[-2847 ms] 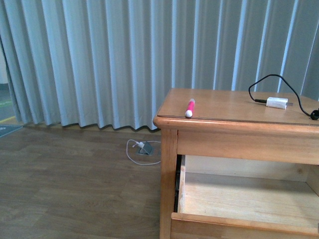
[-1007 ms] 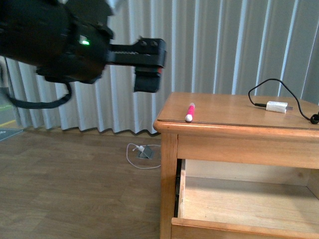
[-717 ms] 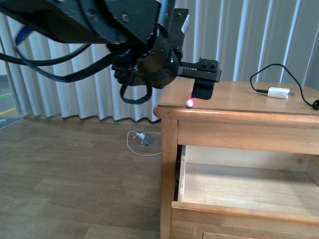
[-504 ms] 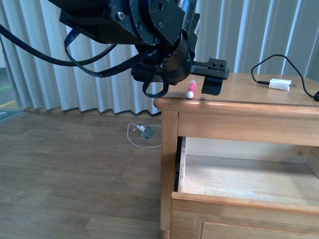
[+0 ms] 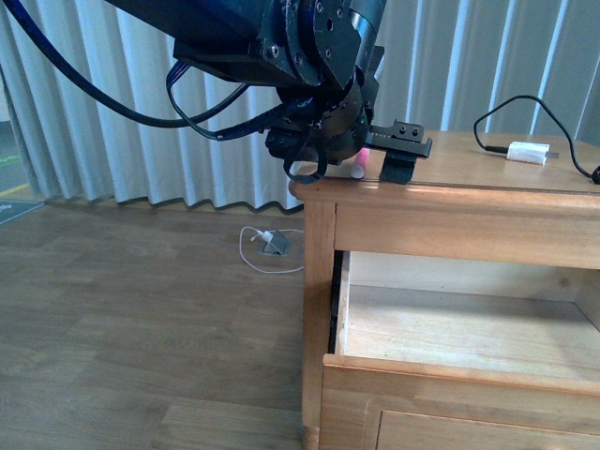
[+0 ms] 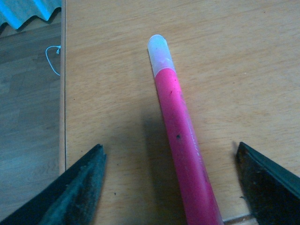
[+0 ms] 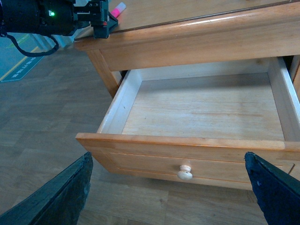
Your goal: Place pink marker in drawer with both arms
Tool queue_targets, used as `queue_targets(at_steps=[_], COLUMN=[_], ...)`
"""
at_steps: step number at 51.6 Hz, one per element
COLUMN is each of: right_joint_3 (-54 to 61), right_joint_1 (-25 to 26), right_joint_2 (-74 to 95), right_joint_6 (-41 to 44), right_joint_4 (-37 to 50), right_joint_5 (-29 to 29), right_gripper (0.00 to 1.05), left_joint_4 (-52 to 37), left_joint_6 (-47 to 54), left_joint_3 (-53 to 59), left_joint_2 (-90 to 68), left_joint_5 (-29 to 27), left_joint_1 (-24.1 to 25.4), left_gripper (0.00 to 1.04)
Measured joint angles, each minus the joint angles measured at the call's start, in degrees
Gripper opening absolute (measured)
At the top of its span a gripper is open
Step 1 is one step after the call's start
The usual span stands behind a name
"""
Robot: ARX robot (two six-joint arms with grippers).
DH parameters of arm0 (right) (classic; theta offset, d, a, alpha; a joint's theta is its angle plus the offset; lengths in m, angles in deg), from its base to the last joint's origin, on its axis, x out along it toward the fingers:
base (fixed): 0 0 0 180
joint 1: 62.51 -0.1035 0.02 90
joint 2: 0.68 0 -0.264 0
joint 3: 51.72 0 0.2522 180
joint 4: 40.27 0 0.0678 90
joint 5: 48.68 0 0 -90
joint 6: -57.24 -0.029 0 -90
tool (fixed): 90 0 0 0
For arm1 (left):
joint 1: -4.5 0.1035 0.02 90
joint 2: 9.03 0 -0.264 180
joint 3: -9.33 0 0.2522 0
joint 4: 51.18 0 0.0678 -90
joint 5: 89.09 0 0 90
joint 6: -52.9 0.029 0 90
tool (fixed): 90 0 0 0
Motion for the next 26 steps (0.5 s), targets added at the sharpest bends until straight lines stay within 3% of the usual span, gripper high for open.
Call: queue_targets(at_steps=[21, 26], right_joint_3=[0.00, 0.00], right_joint_1=[0.00, 0.00], right_joint_2=[0.00, 0.00], right_joint_6=[0.00, 0.00], right_joint_4=[0.00, 0.00], right_joint_5=[-0.02, -0.02], right_gripper=[0.96, 0.96], left_joint_4=[-1.81, -5.81], left_joint_6=[2.23, 4.70], left_joint_3=[2.38, 6.54], left_joint_2=[1.14, 3.10], left_joint_5=[0.92, 2.78], left_joint_1=[1.53, 1.70], left_gripper=[0.15, 0.15])
